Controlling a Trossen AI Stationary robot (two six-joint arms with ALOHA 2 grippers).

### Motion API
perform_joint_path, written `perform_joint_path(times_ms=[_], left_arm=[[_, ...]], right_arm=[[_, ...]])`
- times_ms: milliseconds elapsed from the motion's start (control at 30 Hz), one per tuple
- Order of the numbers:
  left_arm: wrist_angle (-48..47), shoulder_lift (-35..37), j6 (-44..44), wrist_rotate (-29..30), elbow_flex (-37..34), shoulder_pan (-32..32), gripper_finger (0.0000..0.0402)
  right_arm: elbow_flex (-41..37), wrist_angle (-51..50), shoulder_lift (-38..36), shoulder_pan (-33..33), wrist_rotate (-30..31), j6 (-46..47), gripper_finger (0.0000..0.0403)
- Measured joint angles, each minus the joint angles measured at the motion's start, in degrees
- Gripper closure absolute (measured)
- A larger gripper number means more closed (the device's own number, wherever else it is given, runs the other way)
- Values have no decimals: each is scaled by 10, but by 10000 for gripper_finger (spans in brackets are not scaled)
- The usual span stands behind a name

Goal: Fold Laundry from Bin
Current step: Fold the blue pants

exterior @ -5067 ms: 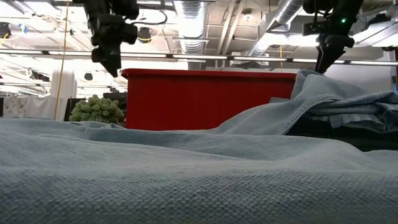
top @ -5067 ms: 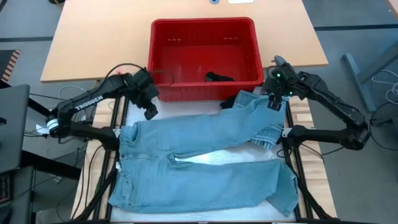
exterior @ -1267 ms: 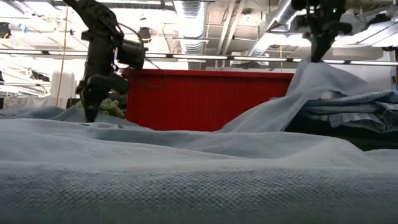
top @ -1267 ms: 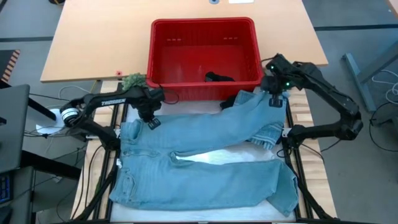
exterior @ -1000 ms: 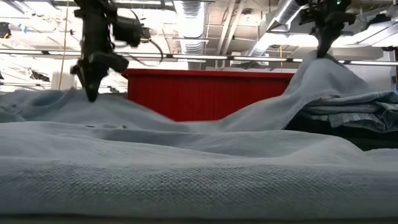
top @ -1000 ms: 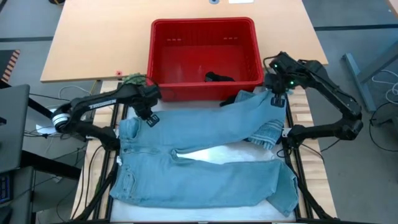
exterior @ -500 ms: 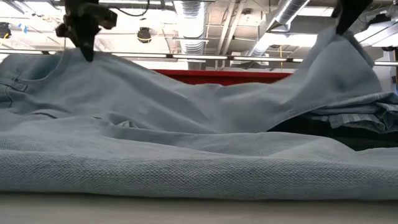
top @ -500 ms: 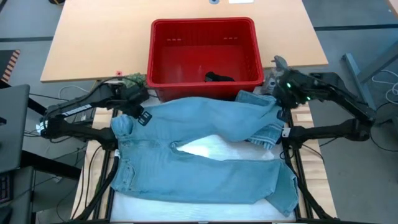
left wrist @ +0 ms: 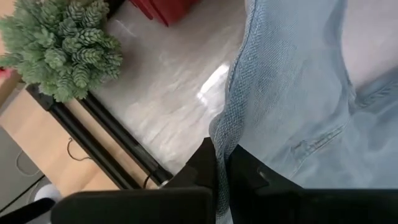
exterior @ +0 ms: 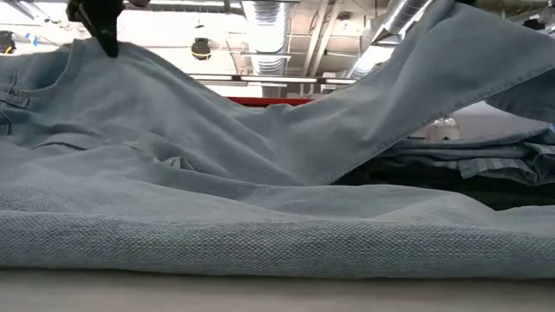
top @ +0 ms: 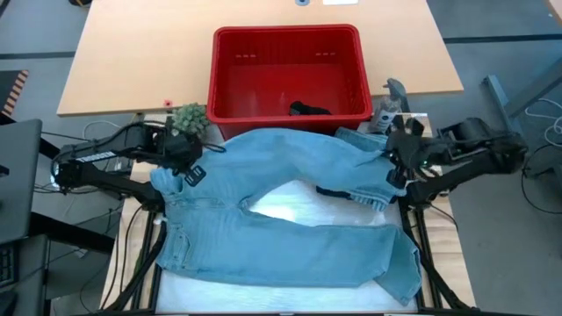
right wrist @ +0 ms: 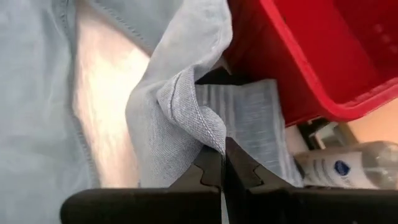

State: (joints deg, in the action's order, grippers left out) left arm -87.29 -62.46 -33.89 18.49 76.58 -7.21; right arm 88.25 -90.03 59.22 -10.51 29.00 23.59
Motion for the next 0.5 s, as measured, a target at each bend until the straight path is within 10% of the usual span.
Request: perform_joint_path(times_ms=[500], left_arm=[[-28, -13, -140, 75, 16, 170, 401]], right_arm=[[0, 0, 75, -217, 64, 201, 381]])
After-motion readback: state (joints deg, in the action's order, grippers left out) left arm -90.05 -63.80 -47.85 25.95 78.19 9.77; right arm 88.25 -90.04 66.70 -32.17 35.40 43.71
